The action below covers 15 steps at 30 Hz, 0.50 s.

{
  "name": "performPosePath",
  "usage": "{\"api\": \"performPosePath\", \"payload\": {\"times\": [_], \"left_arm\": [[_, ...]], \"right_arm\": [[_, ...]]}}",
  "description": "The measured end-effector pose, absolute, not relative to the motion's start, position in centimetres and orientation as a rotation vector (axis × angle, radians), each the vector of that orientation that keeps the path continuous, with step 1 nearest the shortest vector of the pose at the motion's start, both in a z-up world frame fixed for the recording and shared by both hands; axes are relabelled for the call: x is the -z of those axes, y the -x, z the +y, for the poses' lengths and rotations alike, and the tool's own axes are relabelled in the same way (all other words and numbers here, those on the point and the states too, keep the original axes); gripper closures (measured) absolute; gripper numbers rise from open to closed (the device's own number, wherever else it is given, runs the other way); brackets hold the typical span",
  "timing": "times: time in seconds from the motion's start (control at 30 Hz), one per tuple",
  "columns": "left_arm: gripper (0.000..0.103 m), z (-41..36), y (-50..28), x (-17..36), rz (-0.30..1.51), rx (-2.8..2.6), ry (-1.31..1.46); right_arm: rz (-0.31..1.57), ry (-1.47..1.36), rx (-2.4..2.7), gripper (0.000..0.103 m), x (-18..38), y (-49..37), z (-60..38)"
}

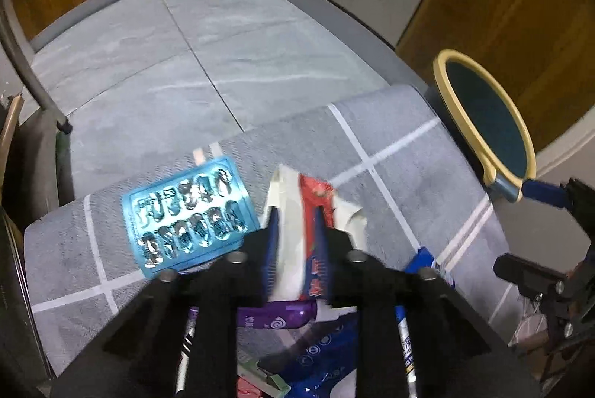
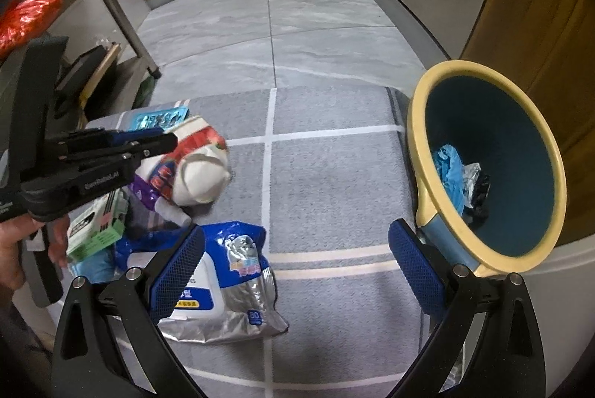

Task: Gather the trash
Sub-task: 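Grasp the white paper cup with the left tool while the right tool grasps the blue wet-wipes pack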

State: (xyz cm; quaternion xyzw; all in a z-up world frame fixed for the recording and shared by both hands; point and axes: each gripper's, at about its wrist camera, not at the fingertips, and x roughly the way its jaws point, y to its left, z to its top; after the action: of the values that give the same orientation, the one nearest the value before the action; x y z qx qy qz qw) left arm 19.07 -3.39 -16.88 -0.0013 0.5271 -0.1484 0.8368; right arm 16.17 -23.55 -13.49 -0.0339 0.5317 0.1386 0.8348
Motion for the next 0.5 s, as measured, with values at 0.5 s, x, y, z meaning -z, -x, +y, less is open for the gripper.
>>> {"api": "performPosePath", "payload": {"times": [0.5], "left_arm": [[0.100, -4.9, -17.5, 12.3, 0.956, 0.330, -0.116]], "right_arm": [[1.223, 0.006, -0.381, 0.040, 15.2, -15.8, -23.1]]}}
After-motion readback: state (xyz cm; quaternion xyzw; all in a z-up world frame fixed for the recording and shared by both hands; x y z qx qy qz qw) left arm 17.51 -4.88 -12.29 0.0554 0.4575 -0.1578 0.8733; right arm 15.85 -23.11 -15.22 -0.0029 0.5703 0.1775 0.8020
